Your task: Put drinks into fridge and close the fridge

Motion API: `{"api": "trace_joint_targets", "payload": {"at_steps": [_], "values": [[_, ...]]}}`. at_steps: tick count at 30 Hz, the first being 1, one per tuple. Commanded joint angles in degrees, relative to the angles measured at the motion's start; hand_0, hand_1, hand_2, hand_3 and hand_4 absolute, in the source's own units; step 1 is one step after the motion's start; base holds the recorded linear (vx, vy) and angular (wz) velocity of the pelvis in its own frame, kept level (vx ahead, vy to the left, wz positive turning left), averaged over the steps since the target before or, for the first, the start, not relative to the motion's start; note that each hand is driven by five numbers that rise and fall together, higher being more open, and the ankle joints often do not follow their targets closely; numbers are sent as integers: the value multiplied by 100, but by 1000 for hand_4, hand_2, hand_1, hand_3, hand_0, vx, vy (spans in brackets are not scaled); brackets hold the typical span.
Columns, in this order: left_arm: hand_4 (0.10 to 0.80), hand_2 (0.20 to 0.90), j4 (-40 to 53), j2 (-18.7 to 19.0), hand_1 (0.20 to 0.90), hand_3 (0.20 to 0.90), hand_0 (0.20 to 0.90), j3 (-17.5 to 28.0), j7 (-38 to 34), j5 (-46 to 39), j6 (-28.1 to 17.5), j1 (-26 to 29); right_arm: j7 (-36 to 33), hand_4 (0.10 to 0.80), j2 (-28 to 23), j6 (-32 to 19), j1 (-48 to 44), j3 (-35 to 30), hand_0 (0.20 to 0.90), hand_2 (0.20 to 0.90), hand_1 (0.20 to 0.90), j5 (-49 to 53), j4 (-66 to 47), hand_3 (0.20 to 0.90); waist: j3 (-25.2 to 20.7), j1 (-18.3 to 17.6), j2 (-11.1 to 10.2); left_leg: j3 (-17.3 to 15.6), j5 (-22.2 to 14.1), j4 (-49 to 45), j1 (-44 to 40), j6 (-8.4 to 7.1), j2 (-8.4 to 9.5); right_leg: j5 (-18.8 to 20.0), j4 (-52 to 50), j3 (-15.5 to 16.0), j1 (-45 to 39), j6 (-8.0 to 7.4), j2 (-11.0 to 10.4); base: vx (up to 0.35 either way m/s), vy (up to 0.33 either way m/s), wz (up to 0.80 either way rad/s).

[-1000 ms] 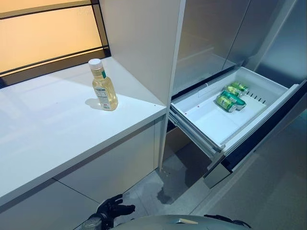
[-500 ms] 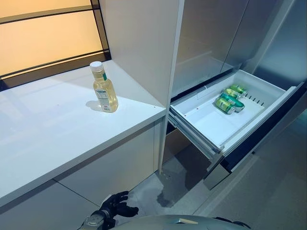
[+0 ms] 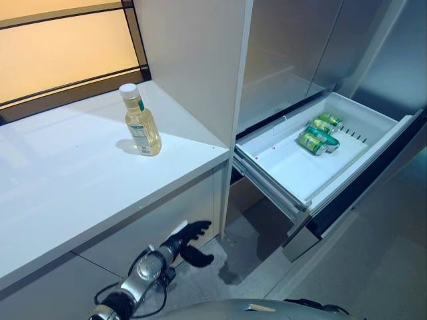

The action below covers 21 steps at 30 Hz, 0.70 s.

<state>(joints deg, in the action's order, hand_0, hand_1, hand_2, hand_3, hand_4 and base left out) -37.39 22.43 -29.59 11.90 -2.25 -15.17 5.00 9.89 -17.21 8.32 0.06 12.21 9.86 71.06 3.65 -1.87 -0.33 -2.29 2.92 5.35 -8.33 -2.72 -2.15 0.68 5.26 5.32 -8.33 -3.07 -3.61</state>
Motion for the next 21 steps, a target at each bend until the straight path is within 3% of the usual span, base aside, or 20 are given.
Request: {"api": "trace_joint_targets", "payload": {"at_steps": [1, 9, 15, 21], "values": [[800, 900, 652, 37, 900, 900, 900, -231, 452, -457, -270, 885, 193, 800, 47, 26, -230, 286, 900, 900, 900, -46, 10, 900, 164, 26, 40, 145, -483, -35, 63, 277, 259, -101, -293, 87, 168, -176, 127, 0, 0, 0], [800, 900, 1613, 128, 900, 900, 900, -357, 984, -1351, 42, 1075, 75, 800, 114, 0, -230, 296, 900, 900, 900, -30, 18, 900, 155, 26, 72, 193, -490, -35, 83, 293, 272, -99, -249, 86, 147, -171, 124, 0, 0, 0], [800, 900, 2560, 156, 900, 900, 900, -371, 1787, -2453, 297, 1111, -9, 800, 149, -55, -219, 336, 900, 900, 900, 25, 10, 900, 167, 52, 79, 252, -505, -35, 95, 302, 283, -113, -238, 93, 135, -156, 130, -16, -1, 1], [800, 900, 3412, 120, 900, 900, 900, -384, 2029, -3276, 112, 1161, -46, 800, 181, -162, -212, 373, 900, 900, 900, 67, 48, 900, 162, 75, 65, 300, -527, -35, 98, 312, 285, -121, -227, 106, 120, -148, 123, -20, -6, 2]]}}
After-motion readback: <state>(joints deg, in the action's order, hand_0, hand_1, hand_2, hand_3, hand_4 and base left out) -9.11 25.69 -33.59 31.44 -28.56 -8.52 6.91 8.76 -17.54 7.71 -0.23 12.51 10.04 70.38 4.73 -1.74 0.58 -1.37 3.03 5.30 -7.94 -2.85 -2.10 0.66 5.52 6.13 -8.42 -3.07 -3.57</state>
